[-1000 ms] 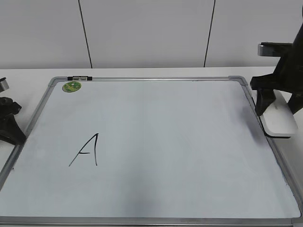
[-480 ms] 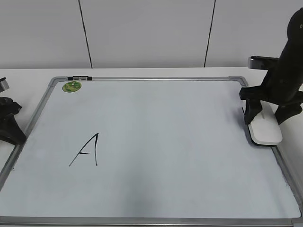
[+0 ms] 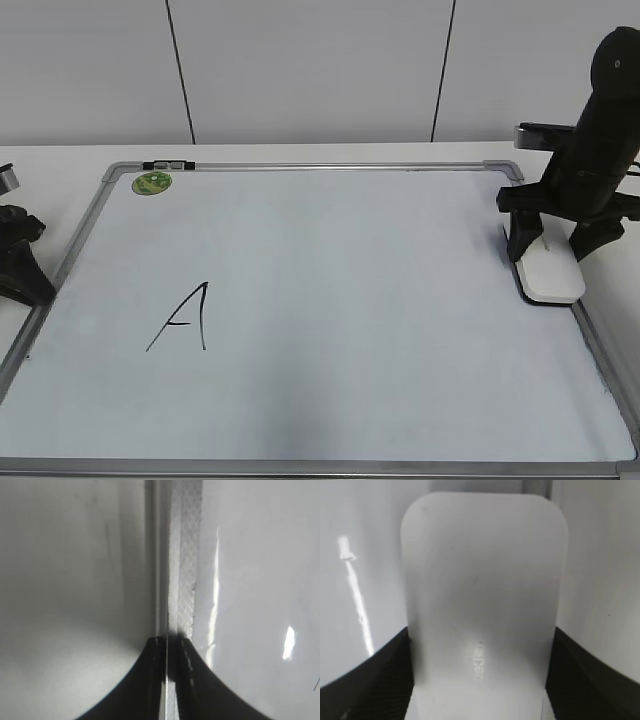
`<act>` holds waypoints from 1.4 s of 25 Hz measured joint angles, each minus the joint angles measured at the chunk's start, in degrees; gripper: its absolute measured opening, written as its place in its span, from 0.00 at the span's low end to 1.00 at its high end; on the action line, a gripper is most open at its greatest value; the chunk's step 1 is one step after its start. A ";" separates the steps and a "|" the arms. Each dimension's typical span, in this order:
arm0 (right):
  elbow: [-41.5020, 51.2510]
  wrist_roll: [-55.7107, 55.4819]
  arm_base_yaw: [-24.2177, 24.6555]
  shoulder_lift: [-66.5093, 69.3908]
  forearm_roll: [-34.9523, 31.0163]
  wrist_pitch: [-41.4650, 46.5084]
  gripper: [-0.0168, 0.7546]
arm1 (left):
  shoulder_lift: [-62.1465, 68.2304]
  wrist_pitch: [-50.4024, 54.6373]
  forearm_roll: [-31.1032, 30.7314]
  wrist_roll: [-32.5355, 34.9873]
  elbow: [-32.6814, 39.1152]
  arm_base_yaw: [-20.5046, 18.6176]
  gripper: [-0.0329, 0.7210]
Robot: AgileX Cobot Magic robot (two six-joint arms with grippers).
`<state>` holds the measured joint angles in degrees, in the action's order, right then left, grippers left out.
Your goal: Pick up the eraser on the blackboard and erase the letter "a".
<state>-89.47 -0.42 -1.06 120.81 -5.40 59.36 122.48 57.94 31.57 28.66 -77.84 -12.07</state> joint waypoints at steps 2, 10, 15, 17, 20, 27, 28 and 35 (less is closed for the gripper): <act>-0.25 0.42 0.00 0.10 0.00 0.11 0.72 | 0.00 0.00 0.00 0.00 0.00 0.00 0.09; -0.25 2.79 0.00 0.10 -2.63 0.35 0.76 | 0.00 0.00 0.00 0.00 0.00 0.00 0.09; -0.57 2.98 0.00 0.10 -2.63 0.38 0.78 | 0.00 0.00 0.00 0.00 0.00 0.00 0.09; -0.57 3.07 0.00 0.10 -2.52 0.48 0.78 | 0.00 0.00 0.00 0.00 0.00 0.00 0.09; -1.17 3.07 0.00 0.10 -2.16 2.41 0.78 | 0.00 0.00 0.00 0.00 0.00 0.00 0.09; -8.50 3.21 0.00 0.10 -1.93 9.54 0.78 | 0.00 0.00 0.12 0.00 0.00 0.00 0.20; -9.54 3.21 0.00 0.10 -1.93 9.67 0.78 | 0.00 -0.12 0.00 0.00 0.00 0.00 0.25; -10.89 3.82 0.00 0.10 -1.93 10.18 0.78 | 0.12 2.55 0.00 -0.17 -3.40 0.00 0.64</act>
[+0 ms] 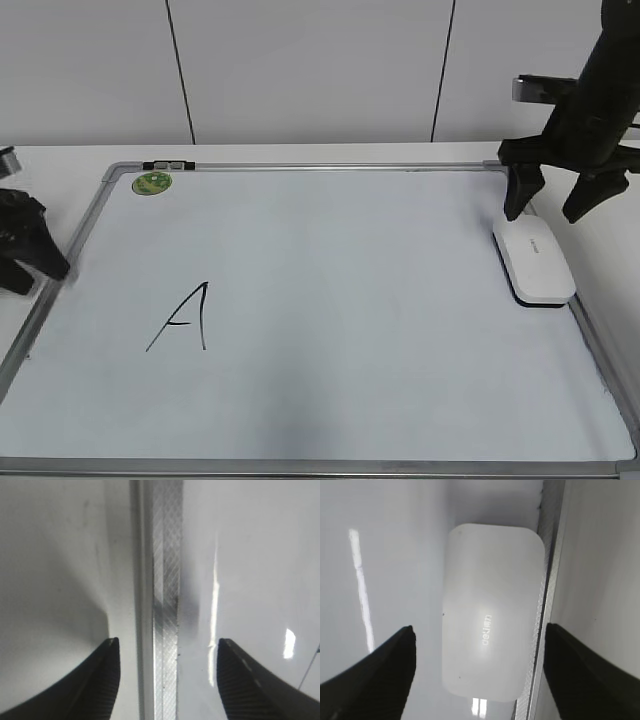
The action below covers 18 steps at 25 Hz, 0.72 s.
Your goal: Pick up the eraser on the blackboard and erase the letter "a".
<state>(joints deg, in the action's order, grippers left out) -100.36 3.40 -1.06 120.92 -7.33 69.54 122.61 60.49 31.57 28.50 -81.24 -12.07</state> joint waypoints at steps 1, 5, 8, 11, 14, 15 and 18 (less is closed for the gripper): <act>0.00 0.25 0.00 -0.23 0.00 0.09 0.78 | 0.00 1.45 0.00 -0.51 -1.54 0.00 0.66; 0.00 1.00 0.00 -2.59 0.00 0.12 0.78 | -0.89 6.71 -0.35 -3.56 -8.11 0.00 0.69; 0.00 1.24 0.00 -5.65 0.11 0.22 0.78 | -3.66 7.69 -2.12 -6.55 -12.71 0.12 0.69; 0.00 1.35 -0.11 -9.14 0.11 0.34 0.78 | -8.30 8.25 -5.59 -9.31 -14.97 0.87 0.69; 0.00 1.35 -0.22 -13.28 0.87 0.55 0.78 | -13.84 8.90 -9.10 -10.99 -15.36 2.18 0.69; 0.00 1.35 -0.22 -14.96 1.02 0.56 0.78 | -15.95 9.27 -10.23 -11.59 -15.36 2.65 0.69; 0.00 1.35 -0.22 -20.13 1.25 1.05 0.78 | -22.09 9.73 -12.73 -13.05 -15.36 3.79 0.68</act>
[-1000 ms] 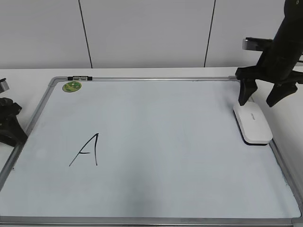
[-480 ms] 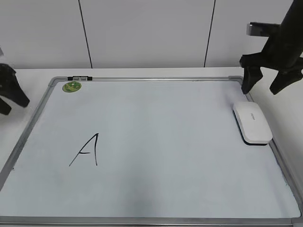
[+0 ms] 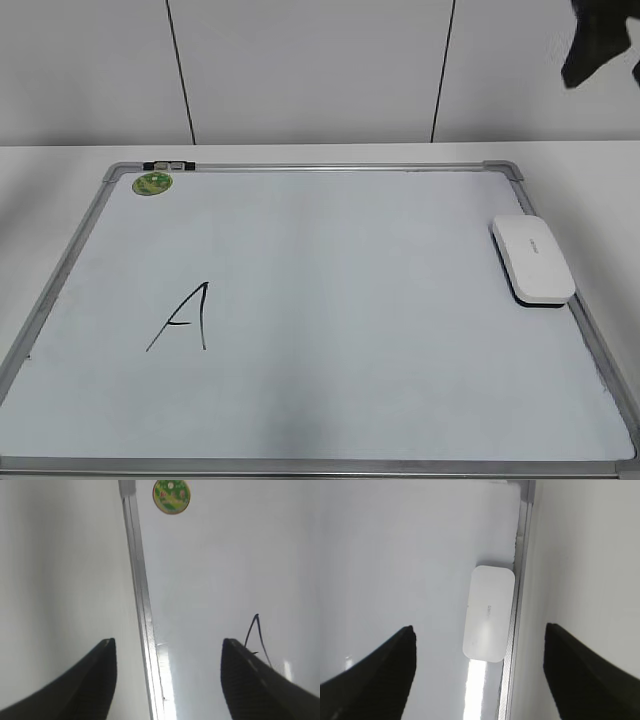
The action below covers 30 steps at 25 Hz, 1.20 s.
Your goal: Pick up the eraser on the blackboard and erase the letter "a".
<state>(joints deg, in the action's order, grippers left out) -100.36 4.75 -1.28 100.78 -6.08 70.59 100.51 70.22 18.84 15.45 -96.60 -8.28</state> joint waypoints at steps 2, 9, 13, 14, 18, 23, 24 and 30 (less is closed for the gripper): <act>0.00 0.00 0.00 -3.69 0.03 0.24 0.78 | -4.47 0.20 -0.53 -0.27 0.00 0.86 0.68; 0.00 0.00 0.00 -15.79 0.12 1.20 0.78 | -18.84 1.09 -3.36 -1.99 3.42 3.72 0.68; 0.95 0.00 0.00 -21.19 0.23 1.40 0.78 | -26.62 1.43 -3.97 -2.81 10.26 4.12 0.67; 1.64 0.00 0.00 -22.45 0.23 1.40 0.78 | -28.27 1.47 -4.09 -2.92 12.50 4.12 0.67; 6.55 -0.24 0.00 -29.03 0.23 1.53 0.78 | -35.31 1.56 -4.96 -3.01 21.04 4.12 0.67; 16.82 -0.73 0.00 -39.25 0.15 1.64 0.78 | -42.31 1.69 -4.54 -3.15 28.62 4.12 0.67; 18.89 -0.88 0.00 -41.59 -0.01 1.64 0.78 | -43.89 1.69 -4.28 -3.14 30.27 4.26 0.67; 32.55 -1.52 0.00 -54.39 -0.70 1.36 0.78 | -53.91 1.69 -3.48 -3.14 40.01 5.74 0.66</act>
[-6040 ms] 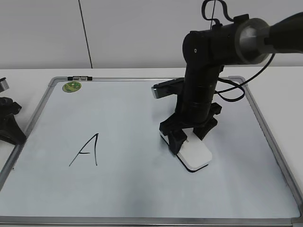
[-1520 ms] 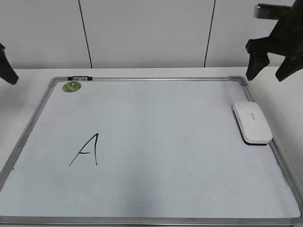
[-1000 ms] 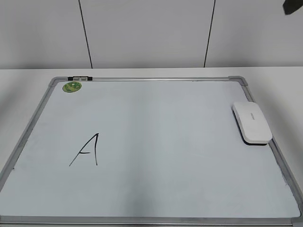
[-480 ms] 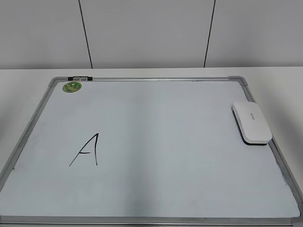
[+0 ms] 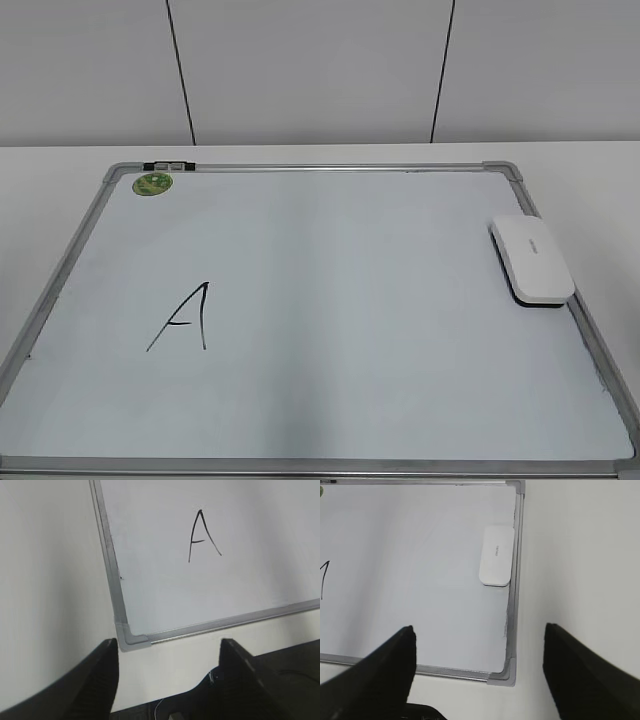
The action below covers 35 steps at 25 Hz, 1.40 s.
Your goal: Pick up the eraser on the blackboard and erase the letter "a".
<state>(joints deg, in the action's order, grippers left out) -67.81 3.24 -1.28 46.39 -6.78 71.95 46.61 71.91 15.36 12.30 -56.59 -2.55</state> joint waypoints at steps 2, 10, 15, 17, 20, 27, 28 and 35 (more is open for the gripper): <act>3.81 -0.24 0.00 -4.44 -0.40 -1.01 0.78 | -3.54 -0.27 0.11 0.00 3.43 0.25 0.66; 16.57 -0.44 0.00 -18.44 0.04 -2.56 0.78 | -19.72 -1.84 -0.50 0.00 15.71 2.24 0.66; 23.56 -0.44 0.00 -26.23 0.96 -2.61 0.78 | -28.84 -2.23 -1.67 0.00 20.53 2.33 0.66; 26.33 -0.44 0.00 -29.20 1.37 -2.61 0.78 | -30.91 -2.32 -2.08 0.00 22.01 2.33 0.66; 30.62 -0.44 0.00 -33.09 2.09 -2.61 0.78 | -32.20 -2.88 -2.29 0.00 24.07 2.33 0.66; 37.85 -0.44 0.00 -35.94 3.65 -2.66 0.78 | -32.34 -6.91 -3.89 -0.02 26.63 2.33 0.66; 38.05 -0.44 0.00 -35.94 3.65 -3.27 0.78 | -32.34 -7.46 -4.01 -0.02 26.80 2.33 0.66; 39.89 -0.32 0.00 -36.06 3.77 -6.33 0.78 | -32.34 -8.08 -4.24 -0.12 27.01 2.33 0.66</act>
<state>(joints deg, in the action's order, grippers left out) -27.92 2.92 -1.28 10.33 -3.01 65.62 14.26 63.83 11.12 12.18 -29.58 -0.21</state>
